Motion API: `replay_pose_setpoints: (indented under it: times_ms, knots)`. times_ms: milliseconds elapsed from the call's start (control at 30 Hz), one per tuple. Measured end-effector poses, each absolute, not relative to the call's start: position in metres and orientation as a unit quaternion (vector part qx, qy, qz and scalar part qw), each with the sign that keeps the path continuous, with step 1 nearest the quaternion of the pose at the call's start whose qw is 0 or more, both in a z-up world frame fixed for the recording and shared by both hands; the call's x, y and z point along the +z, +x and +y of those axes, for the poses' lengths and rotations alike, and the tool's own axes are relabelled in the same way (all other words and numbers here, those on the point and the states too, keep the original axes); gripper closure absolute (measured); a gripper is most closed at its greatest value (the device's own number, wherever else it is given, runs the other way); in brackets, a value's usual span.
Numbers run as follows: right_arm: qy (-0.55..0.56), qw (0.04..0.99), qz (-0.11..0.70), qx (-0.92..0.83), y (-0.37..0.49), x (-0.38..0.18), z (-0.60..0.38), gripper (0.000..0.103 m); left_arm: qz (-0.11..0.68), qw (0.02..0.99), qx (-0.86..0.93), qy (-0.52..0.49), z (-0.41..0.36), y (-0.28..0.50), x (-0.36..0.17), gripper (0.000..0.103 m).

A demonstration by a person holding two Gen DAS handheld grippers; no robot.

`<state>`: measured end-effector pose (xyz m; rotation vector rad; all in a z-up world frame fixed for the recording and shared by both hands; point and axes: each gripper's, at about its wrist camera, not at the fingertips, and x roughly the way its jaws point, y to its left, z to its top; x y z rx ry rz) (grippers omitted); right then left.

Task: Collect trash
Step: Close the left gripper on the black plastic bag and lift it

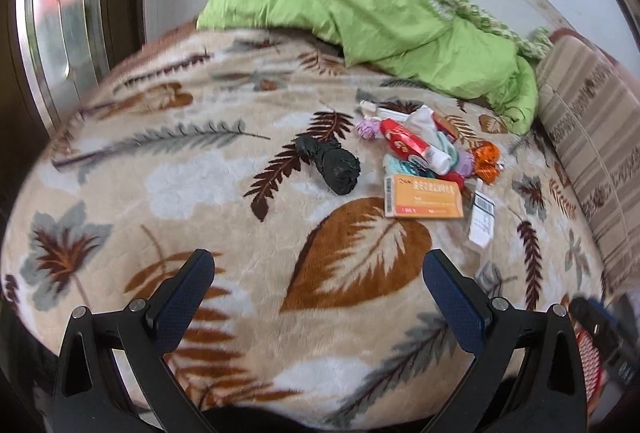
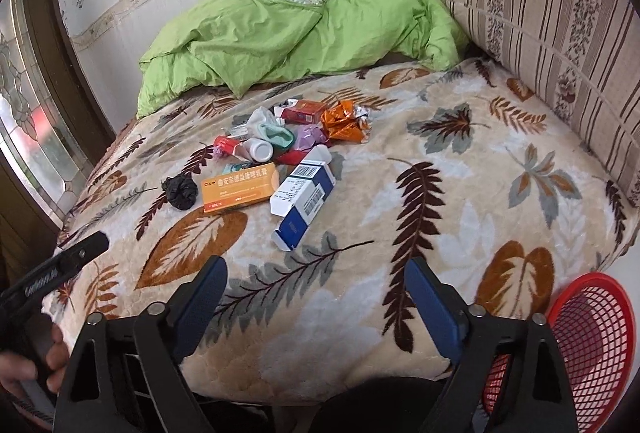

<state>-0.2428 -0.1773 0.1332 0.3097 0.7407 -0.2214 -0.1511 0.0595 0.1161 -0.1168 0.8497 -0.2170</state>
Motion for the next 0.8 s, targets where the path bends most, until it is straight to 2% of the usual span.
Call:
replay_pose_setpoints:
  times_ms: [67, 167, 300, 367, 533, 667, 767, 800]
  knots:
    - [0.167, 0.910, 0.366, -0.098, -0.238, 0.130, -0.181, 0.020, 0.427, 0.895, -0.105, -0.073, 0.062, -0.129, 0.114, 0.000]
    - [0.183, 0.905, 0.373, -0.086, -0.231, 0.127, -0.186, 0.027, 0.444, 0.886, -0.099, -0.087, 0.059, -0.098, 0.110, 0.007]
    - [0.190, 0.903, 0.374, -0.089, -0.227, 0.125, -0.191, 0.027, 0.463, 0.875, -0.099, -0.101, 0.052, -0.056, 0.103, 0.015]
    - [0.191, 0.902, 0.375, -0.092, -0.225, 0.124, -0.194, 0.027, 0.474, 0.869, -0.100, -0.098, 0.045, -0.035, 0.096, 0.015]
    - [0.202, 0.897, 0.383, -0.093, -0.218, 0.119, -0.203, 0.027, 0.497, 0.858, -0.102, -0.085, 0.028, 0.000, 0.077, 0.027]
    - [0.209, 0.892, 0.393, -0.082, -0.205, 0.116, -0.208, 0.027, 0.512, 0.850, -0.103, -0.075, 0.019, 0.015, 0.059, 0.045]
    - [0.217, 0.886, 0.404, -0.070, -0.187, 0.111, -0.208, 0.027, 0.510, 0.849, -0.114, -0.075, 0.015, 0.020, 0.052, 0.052]
    - [0.222, 0.883, 0.408, -0.066, -0.180, 0.109, -0.208, 0.027, 0.506, 0.851, -0.118, -0.071, 0.014, 0.020, 0.053, 0.060]
